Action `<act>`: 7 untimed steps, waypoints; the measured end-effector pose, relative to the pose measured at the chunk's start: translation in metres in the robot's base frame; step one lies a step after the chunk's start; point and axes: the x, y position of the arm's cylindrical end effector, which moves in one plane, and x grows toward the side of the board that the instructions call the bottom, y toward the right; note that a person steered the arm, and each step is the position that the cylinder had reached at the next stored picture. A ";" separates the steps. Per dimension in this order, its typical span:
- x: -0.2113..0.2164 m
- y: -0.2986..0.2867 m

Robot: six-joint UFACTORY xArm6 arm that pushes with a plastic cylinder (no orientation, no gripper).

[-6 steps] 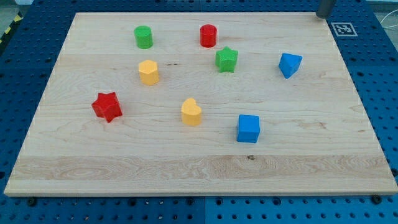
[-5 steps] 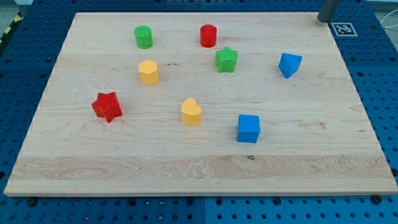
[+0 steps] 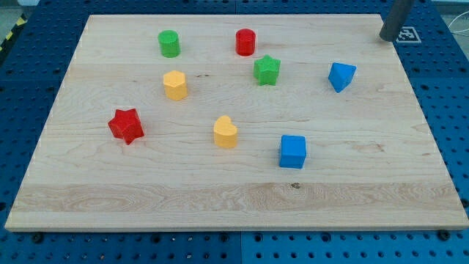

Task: Push the blue triangle towards the blue cube

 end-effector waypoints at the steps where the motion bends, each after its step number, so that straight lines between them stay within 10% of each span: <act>1: 0.004 -0.002; 7: 0.024 -0.052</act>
